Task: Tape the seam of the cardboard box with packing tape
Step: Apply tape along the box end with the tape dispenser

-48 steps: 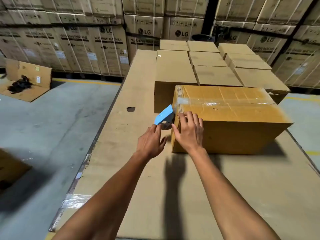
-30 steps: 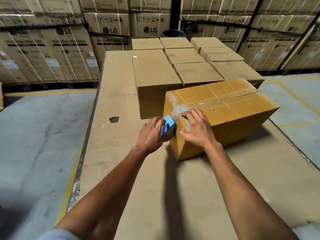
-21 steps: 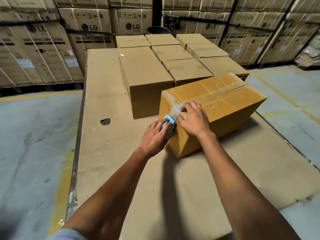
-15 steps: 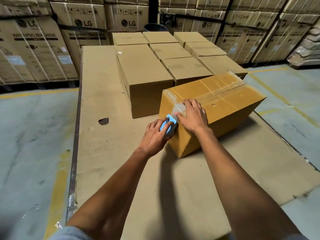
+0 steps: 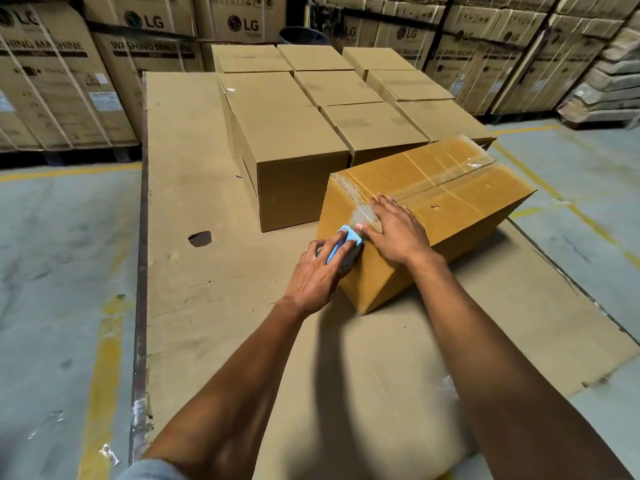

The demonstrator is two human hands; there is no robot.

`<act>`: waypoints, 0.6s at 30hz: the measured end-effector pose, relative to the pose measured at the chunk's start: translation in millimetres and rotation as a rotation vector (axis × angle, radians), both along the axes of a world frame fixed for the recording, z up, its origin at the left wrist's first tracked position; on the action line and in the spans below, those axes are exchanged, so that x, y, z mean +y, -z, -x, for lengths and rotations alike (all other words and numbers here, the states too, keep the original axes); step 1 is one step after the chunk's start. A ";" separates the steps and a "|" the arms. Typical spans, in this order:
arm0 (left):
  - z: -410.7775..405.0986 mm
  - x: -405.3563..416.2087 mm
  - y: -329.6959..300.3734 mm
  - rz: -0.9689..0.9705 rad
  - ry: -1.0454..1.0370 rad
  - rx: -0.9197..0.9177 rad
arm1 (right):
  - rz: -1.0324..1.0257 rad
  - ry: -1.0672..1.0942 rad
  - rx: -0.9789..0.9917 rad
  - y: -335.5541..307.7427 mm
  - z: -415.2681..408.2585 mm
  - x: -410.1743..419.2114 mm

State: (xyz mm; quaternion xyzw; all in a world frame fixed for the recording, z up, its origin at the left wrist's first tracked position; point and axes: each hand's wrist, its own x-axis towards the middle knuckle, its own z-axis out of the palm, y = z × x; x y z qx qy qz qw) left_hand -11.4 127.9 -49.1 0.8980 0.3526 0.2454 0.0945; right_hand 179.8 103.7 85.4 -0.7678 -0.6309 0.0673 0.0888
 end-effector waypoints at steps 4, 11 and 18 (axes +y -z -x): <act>0.4 1.6 5.7 -0.014 0.010 0.034 | -0.011 0.018 0.016 -1.5 -0.8 2.6; -3.9 0.7 8.9 -0.037 -0.007 0.014 | 0.060 0.052 -0.033 4.4 -3.7 14.7; -2.7 5.6 -2.4 -0.046 0.012 -0.051 | 0.061 0.070 -0.027 2.6 -3.0 15.8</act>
